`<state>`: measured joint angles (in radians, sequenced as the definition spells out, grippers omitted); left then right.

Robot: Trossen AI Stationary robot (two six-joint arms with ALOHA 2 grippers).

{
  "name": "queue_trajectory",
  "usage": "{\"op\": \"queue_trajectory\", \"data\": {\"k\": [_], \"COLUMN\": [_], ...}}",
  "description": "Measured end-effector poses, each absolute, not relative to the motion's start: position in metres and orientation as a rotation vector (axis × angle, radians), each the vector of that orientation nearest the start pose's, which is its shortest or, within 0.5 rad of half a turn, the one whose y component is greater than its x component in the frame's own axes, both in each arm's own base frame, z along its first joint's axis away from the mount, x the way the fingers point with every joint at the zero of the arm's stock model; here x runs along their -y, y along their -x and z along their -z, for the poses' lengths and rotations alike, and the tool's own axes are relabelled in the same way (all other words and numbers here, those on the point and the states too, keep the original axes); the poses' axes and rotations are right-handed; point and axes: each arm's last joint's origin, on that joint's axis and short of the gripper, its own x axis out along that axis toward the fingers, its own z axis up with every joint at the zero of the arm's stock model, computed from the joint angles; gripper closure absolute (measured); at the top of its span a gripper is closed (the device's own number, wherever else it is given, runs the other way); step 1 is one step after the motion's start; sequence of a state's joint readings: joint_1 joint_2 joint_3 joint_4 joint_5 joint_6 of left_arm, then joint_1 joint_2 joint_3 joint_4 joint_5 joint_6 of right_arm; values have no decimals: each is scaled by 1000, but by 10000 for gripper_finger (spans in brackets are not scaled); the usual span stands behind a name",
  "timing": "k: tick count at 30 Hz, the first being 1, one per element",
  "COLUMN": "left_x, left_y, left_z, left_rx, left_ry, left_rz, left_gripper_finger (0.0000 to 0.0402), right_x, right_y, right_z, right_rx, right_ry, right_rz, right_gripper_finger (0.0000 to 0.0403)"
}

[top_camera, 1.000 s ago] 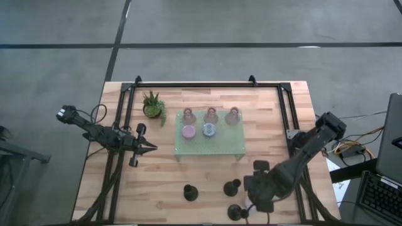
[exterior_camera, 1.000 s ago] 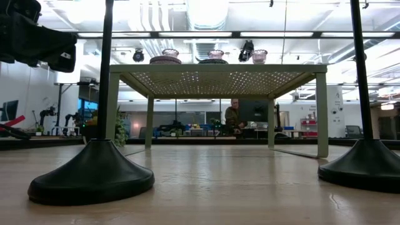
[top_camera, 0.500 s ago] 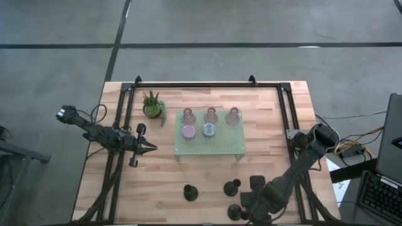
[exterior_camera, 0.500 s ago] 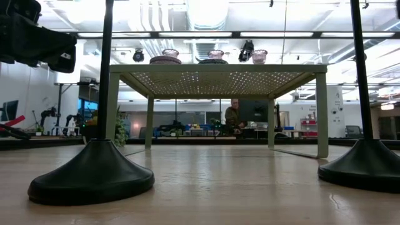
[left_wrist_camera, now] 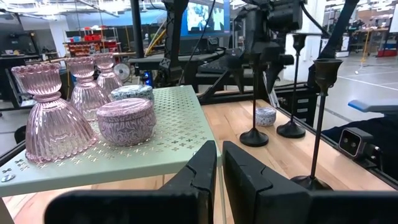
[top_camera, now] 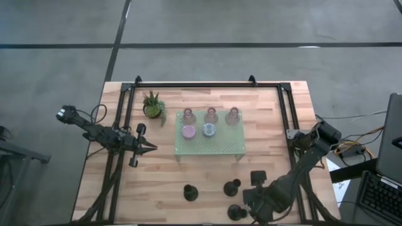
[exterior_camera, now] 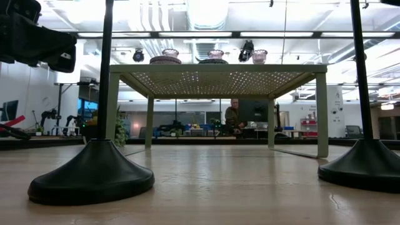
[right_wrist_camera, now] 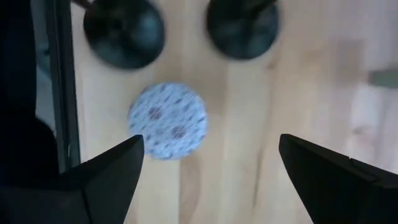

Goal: Pick & Place candle stick holders
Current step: Put the red scented candle on the shelf

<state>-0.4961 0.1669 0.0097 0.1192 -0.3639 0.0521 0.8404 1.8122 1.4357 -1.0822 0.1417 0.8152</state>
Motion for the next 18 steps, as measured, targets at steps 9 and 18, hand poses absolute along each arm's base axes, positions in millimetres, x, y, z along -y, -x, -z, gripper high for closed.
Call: {"op": "queue_trajectory", "data": {"k": [9,18], "left_x": [41,41], "left_y": [-98,-98], "left_z": [-164,-164], "left_rx": [-38,-38], "left_ry": [-71,-71], "left_rz": [133,133], "left_gripper_finger": [369,369], "right_x": [-246,-257], "right_y": [-224,-200], "right_z": [-252,-222], "right_rx": [-1250,-1257], "right_ry": [39,-14], "right_rz": [50,101], "right_gripper_finger": [35,35]}}
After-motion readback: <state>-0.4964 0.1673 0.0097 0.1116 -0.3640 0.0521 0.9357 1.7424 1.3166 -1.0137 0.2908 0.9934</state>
